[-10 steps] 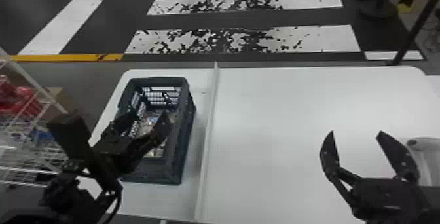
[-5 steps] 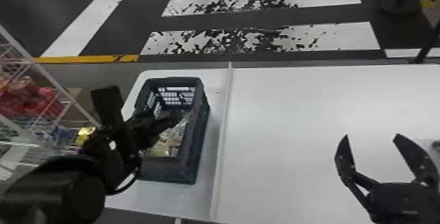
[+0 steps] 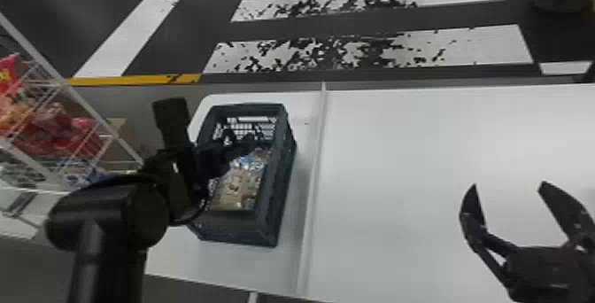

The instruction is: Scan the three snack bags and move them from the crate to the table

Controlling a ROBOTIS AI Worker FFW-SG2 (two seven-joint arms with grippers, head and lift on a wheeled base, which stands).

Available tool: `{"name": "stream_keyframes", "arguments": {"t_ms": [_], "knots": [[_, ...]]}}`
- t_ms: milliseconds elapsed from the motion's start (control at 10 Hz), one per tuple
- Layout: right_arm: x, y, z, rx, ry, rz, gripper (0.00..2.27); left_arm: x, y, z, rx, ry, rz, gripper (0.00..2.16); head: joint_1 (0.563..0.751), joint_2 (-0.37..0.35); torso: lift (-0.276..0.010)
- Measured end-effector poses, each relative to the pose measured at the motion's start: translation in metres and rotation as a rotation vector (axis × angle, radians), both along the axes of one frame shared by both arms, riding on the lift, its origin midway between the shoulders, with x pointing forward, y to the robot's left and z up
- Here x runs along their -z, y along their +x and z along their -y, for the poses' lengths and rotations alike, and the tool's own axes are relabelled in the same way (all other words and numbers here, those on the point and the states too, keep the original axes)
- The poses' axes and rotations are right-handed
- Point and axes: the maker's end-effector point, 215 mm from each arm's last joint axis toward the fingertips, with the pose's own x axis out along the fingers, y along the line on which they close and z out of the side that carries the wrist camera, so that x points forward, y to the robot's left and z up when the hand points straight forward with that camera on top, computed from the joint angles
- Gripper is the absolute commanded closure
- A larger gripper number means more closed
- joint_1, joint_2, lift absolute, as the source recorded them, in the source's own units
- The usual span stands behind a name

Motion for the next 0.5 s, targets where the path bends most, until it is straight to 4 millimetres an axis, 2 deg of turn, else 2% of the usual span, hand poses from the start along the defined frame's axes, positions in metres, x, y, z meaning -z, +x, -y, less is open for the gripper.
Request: {"name": "stream_keyframes", "arguments": {"t_ms": [300,500], "knots": [[0.009,0.003,0.000,-0.002,-0.002,-0.010,0.11,0.030,-0.012,-0.004,0.025,0.025,-0.159,0.35,0.695,0.276,-0.062],[0.010,0.005,0.001,-0.002,0.005,-0.003,0.11,0.051,-0.031,-0.004,0.041,0.027,-0.295,0.35,0.695,0.281,-0.062]]}}
